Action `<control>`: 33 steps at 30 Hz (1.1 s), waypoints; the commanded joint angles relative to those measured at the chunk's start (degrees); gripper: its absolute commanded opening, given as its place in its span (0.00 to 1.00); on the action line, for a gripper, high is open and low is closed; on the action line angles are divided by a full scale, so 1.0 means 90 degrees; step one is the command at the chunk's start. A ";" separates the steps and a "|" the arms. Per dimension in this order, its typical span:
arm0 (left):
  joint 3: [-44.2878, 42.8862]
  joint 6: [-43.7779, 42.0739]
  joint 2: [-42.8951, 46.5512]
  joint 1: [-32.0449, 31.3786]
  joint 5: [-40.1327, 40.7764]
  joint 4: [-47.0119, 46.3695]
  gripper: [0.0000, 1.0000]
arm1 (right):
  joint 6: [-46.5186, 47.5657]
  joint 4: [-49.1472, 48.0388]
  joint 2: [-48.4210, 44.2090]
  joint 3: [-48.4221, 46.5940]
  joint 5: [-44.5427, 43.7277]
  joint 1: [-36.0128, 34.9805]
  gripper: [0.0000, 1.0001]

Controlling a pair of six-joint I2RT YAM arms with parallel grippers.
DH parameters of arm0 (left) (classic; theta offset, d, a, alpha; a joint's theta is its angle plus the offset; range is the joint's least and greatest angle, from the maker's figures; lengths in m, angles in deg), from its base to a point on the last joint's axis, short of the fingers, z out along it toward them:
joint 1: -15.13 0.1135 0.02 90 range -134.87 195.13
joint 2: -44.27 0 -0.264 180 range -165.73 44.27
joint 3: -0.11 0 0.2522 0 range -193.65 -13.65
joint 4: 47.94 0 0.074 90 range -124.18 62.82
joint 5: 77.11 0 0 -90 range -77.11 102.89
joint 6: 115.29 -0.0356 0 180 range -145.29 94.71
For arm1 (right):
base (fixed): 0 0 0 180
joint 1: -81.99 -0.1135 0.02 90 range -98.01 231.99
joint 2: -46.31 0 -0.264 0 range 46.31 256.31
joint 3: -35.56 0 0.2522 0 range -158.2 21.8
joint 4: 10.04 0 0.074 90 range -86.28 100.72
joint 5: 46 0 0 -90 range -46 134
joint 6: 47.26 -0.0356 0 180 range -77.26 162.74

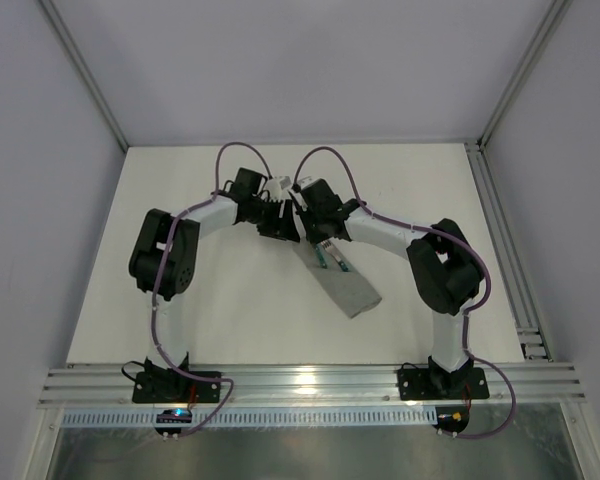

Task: Fold the napkin into a case and place the utensils inside
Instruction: Stuff the knife into the folded napkin.

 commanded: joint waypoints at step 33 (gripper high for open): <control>-0.0221 0.0120 -0.0131 -0.0214 0.0217 0.0060 0.00 | 0.0155 0.0794 -0.0940 0.1189 0.0008 -0.0290 0.03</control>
